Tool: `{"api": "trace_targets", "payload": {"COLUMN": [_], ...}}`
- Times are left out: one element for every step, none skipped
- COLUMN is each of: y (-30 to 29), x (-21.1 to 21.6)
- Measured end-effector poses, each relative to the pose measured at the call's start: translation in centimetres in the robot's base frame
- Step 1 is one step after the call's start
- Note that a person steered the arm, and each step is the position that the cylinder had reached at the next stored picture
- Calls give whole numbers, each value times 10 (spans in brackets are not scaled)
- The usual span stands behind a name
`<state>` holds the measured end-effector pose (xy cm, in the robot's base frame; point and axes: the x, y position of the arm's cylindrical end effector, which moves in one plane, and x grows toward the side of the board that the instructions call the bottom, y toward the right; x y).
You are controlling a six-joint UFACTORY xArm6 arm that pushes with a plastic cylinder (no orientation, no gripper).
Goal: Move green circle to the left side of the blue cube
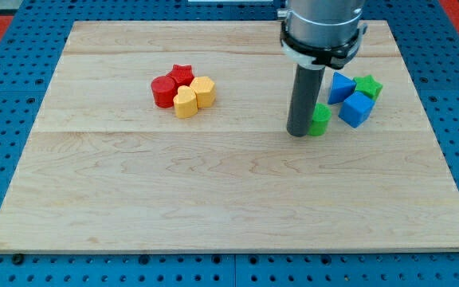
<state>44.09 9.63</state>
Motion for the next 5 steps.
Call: {"api": "trace_targets", "payload": {"y": [3,10,10,32,45], "x": [-31,-31,-13,-18,-18]}}
